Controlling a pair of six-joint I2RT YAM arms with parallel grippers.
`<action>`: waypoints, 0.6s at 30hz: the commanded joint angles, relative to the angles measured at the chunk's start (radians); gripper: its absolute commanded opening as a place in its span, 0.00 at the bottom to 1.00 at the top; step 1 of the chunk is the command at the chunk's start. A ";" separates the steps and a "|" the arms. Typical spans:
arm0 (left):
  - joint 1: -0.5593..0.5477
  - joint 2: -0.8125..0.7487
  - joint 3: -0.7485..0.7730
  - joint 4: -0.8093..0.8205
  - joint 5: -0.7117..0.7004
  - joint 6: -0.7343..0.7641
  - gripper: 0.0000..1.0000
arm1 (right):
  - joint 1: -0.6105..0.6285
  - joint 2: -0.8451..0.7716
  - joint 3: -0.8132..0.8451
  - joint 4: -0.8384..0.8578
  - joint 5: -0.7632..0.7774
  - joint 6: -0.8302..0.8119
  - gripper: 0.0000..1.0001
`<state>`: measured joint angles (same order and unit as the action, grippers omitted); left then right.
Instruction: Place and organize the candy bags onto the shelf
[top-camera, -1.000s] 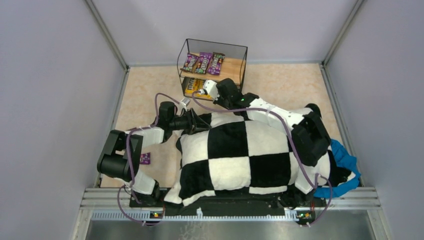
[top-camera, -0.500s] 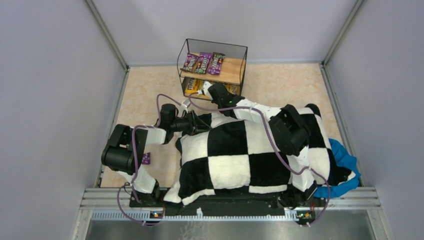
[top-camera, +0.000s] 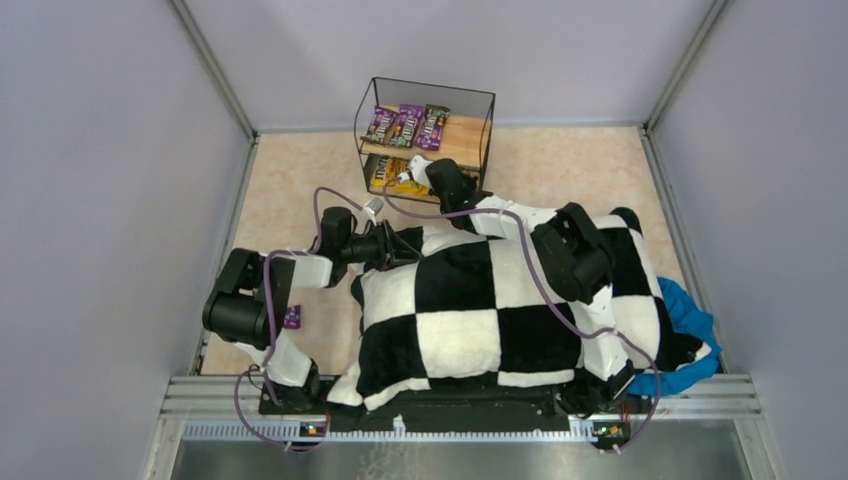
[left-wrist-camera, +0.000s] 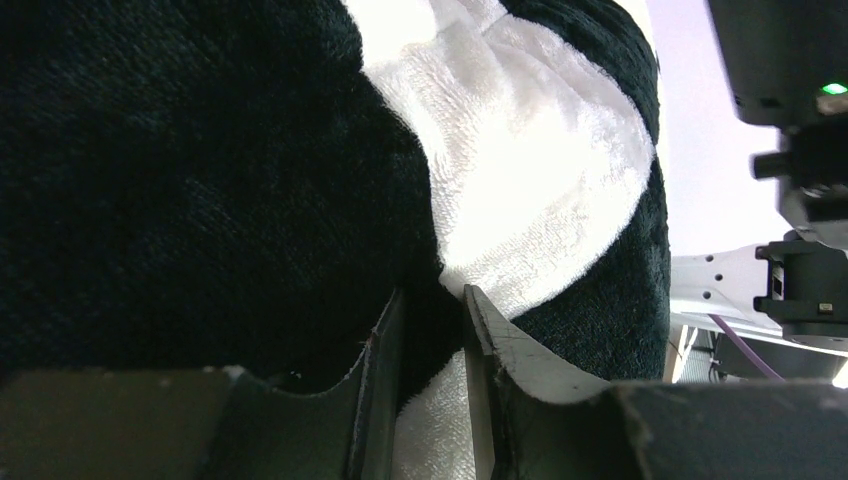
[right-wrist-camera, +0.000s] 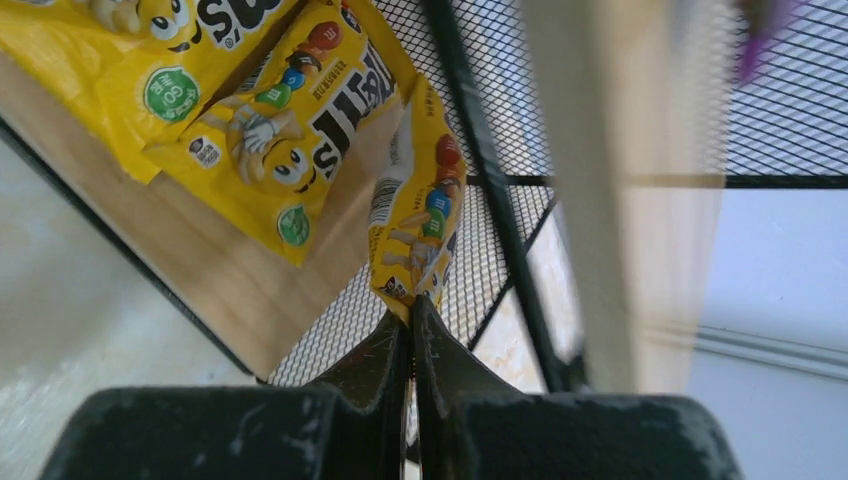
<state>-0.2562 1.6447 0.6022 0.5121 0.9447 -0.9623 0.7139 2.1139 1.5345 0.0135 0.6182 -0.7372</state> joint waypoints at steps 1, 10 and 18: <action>-0.025 0.014 -0.057 -0.154 -0.029 0.073 0.36 | -0.020 0.087 0.071 0.102 0.029 -0.083 0.00; -0.025 -0.021 -0.050 -0.190 -0.037 0.088 0.36 | -0.039 0.162 0.158 0.038 0.002 -0.054 0.09; -0.025 -0.110 -0.040 -0.255 -0.076 0.111 0.37 | -0.029 0.029 0.116 -0.182 -0.219 0.056 0.55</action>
<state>-0.2600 1.5642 0.5980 0.4313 0.8974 -0.9161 0.6899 2.2646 1.6455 -0.0574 0.5312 -0.7464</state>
